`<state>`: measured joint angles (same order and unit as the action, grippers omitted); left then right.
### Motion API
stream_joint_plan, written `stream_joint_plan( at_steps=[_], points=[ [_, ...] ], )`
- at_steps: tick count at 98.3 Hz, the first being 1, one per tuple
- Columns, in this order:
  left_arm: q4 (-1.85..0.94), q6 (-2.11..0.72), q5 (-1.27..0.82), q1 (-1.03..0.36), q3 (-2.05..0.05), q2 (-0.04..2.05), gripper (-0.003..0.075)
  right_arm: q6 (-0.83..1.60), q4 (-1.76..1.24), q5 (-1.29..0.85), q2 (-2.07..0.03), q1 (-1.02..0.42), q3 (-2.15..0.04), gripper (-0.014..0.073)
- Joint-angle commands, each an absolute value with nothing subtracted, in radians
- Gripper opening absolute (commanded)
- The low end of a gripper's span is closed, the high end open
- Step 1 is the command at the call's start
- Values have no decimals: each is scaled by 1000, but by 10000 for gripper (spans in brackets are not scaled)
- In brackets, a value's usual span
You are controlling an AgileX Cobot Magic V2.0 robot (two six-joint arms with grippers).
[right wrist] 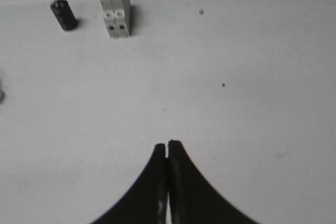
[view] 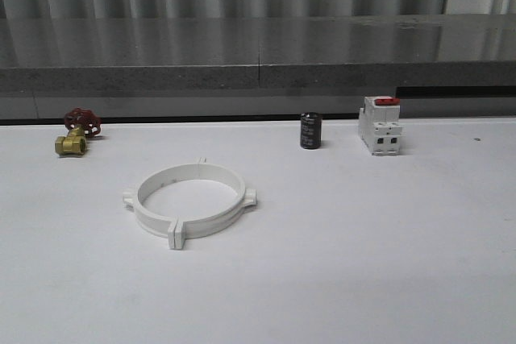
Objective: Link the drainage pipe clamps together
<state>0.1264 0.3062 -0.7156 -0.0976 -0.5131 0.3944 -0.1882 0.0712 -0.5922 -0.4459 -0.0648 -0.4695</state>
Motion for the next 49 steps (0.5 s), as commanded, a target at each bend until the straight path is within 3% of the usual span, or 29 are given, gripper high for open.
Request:
stream_joint_plan(
  at_steps=[1, 49],
  points=[
    [127, 307, -645, -97, -538, 400, -21, -172, 84, -397, -384, -48, -425, -67],
    [127, 307, -645, -97, -538, 400, -21, -171, 58, -187, 28, 13, -81, -67]
  ],
)
